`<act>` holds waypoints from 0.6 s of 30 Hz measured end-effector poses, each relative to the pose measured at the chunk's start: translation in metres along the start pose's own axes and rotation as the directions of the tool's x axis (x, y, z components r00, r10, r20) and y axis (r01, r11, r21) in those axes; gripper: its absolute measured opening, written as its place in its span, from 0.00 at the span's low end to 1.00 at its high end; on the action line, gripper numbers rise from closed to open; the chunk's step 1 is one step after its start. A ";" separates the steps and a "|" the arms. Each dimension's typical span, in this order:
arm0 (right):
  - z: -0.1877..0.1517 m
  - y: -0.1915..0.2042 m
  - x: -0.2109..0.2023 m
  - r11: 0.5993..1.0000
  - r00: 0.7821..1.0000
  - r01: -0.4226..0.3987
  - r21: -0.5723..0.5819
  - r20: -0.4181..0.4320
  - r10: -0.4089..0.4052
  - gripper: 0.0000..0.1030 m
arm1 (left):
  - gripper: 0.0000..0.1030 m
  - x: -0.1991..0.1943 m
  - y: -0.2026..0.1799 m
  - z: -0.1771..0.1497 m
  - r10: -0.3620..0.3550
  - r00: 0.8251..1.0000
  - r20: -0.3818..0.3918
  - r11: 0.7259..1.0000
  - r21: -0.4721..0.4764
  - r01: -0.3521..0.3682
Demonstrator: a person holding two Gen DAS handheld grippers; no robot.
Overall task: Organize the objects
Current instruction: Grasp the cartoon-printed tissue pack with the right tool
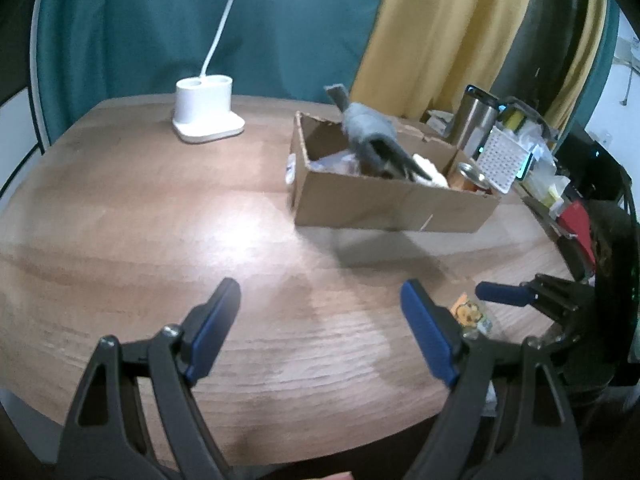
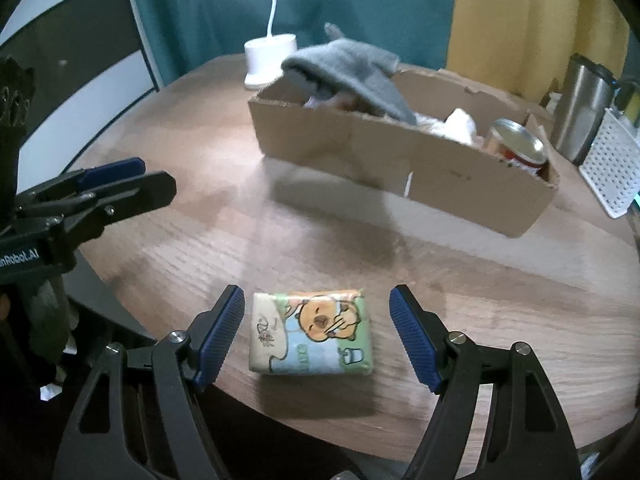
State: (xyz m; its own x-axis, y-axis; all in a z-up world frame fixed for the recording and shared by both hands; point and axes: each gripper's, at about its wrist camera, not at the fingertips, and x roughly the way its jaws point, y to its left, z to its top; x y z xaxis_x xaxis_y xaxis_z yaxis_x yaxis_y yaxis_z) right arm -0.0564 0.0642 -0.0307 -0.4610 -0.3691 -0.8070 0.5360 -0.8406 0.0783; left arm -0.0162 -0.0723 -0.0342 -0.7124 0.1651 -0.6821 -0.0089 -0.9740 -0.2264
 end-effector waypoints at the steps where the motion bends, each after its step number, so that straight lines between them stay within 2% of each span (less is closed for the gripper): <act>1: -0.001 0.001 0.003 1.000 1.000 0.000 -0.003 -0.009 0.000 0.76 | 0.81 0.001 0.001 -0.001 0.001 1.000 -0.004 1.000 -0.001 -0.001; 9: -0.004 -0.001 0.015 1.000 0.999 -0.010 0.004 -0.052 0.010 0.75 | 0.81 0.010 -0.002 0.002 -0.001 1.000 -0.022 1.000 0.007 0.001; 12: -0.003 -0.002 0.014 1.000 0.998 -0.019 0.008 -0.052 0.020 0.66 | 0.81 0.013 -0.004 0.003 -0.001 1.000 -0.027 1.000 0.015 0.002; 18: -0.002 -0.011 0.013 1.000 0.999 -0.017 0.021 -0.043 0.018 0.66 | 0.81 0.017 -0.008 0.009 0.003 1.000 -0.028 1.000 0.027 -0.002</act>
State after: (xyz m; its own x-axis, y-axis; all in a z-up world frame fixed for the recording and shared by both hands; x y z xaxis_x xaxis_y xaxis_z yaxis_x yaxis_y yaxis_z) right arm -0.0668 0.0691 -0.0430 -0.4203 -0.3664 -0.8301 0.5285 -0.8425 0.1043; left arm -0.0345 -0.0628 -0.0371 -0.6927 0.1662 -0.7019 -0.0260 -0.9782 -0.2059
